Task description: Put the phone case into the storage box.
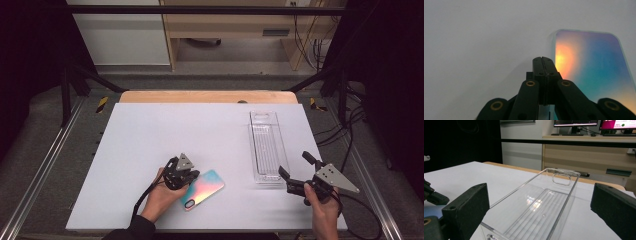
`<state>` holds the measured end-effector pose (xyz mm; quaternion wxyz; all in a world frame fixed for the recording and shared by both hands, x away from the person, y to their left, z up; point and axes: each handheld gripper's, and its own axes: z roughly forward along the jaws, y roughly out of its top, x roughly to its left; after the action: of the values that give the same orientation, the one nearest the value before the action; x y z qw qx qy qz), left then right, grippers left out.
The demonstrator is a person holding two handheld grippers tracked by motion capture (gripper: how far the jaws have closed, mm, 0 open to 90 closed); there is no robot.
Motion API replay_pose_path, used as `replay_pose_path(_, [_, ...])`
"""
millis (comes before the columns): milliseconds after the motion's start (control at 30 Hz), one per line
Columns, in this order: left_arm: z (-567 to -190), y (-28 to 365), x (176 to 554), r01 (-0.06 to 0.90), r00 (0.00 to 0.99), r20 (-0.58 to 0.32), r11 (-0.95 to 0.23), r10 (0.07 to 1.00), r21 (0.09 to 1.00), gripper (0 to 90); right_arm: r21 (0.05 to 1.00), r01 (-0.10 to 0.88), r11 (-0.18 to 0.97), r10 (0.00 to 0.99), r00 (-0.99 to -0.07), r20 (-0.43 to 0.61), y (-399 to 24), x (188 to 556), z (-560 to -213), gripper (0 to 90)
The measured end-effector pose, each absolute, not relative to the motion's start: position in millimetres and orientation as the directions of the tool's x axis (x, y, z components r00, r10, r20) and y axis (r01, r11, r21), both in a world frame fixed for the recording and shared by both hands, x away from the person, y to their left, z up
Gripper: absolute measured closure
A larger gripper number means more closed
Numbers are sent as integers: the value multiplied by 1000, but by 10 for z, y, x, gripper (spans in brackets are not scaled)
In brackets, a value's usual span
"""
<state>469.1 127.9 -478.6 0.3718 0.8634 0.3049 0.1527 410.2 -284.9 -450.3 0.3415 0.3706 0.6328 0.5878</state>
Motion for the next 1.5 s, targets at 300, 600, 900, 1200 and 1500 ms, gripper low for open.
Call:
replay_pose_path(300, [-4535, 1452, 4479, 333, 748, 60, -453, 661, 827, 222, 997, 63, 35, 869, -495, 1, -2850, 4093, -4498, 22])
replay_pose_path(600, [-4599, 1618, 4191, 378, 768, 15, -471, 640, 797, 66, 997, 64, 33, 871, -492, 3, -2860, 4084, -4496, 22])
replay_pose_path(900, [-4654, 1574, 4035, 405, 781, 3, -511, 624, 758, 56, 998, 58, 29, 871, -491, 3, -2870, 4080, -4488, 22])
replay_pose_path(1200, [-4810, 1535, 4041, 432, 788, 1, -554, 616, 712, 53, 997, 60, 41, 870, -494, -6, -2859, 4078, -4482, 22])
replay_pose_path(1500, [-4871, 1479, 4066, 420, 801, 16, -583, 598, 695, 62, 998, 59, 38, 870, -493, -4, -2856, 4071, -4478, 22])
